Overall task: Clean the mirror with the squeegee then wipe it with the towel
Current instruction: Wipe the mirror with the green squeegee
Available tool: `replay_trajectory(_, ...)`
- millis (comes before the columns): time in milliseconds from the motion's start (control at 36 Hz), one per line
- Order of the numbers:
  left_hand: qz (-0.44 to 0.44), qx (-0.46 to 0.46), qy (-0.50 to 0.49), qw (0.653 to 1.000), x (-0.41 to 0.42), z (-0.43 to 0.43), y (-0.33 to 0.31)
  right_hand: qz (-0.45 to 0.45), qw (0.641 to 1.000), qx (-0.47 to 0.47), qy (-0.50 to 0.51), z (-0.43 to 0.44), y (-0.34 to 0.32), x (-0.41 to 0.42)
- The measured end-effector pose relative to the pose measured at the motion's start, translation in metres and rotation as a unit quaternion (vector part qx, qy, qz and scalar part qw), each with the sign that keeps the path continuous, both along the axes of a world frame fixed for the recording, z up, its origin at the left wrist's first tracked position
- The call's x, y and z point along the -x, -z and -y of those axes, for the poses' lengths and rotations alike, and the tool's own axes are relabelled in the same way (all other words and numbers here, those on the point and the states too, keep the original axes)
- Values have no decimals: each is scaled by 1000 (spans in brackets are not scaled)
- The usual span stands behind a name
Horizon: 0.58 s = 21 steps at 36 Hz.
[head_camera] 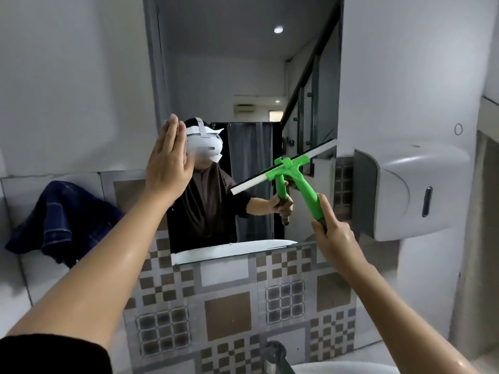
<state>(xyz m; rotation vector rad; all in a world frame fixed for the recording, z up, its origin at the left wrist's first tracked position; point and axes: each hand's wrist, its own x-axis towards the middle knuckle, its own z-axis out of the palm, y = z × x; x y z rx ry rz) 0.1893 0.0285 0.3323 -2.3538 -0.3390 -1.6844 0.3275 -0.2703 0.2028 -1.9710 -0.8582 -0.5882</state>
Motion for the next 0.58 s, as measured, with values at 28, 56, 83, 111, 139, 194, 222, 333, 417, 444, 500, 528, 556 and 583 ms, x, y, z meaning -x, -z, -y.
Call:
replay_trajectory(28, -3, -2, 3, 1000, 1, -1, 0, -17, 1000, -8, -1, -3, 4, 5)
replay_trajectory(56, -6, -4, 5, 1000, 3, -1, -1, -31, 999, -14, -3, -5, 7, 8)
replay_trajectory(83, -8, -6, 8, 1000, 4, -2, 0, -49, 999, -22, -6, -8, 10, 13)
replay_trajectory(111, -10, -8, 10, 1000, 4, -1, 0, -67, 997, -32, -9, -10, 12, 17)
replay_trajectory(139, -11, -9, 13, 1000, 5, -1, 1, -84, 995, -45, -12, -12, 15, 21)
replay_trajectory(194, -12, -5, 22, 1000, 5, 1, 1, -112, 991, -74, -18, -19, 20, 30)
replay_trajectory(222, -13, -3, 26, 1000, 5, 1, 2, -126, 988, -90, -19, -23, 24, 35)
replay_trajectory(333, -26, 7, 33, 999, 6, 0, 1, -159, 975, -154, -27, -47, 32, 57)
replay_trajectory(417, -34, 9, 39, 999, 9, 1, 0, -176, 966, -186, -24, -65, 33, 72)
replay_trajectory(444, -38, 9, 43, 998, 10, 1, 0, -183, 964, -192, -23, -70, 33, 77)
replay_trajectory(500, -45, 10, 52, 998, 12, 1, 0, -195, 959, -204, -28, -80, 34, 86)
replay_trajectory(528, -48, 8, 55, 997, 13, 1, 1, -202, 957, -208, -30, -84, 34, 91)
replay_trajectory(556, -49, 6, 56, 997, 14, 1, 1, -207, 955, -210, -31, -87, 35, 95)
replay_trajectory(583, -50, 5, 56, 997, 15, 1, 2, -210, 955, -209, -34, -90, 37, 99)
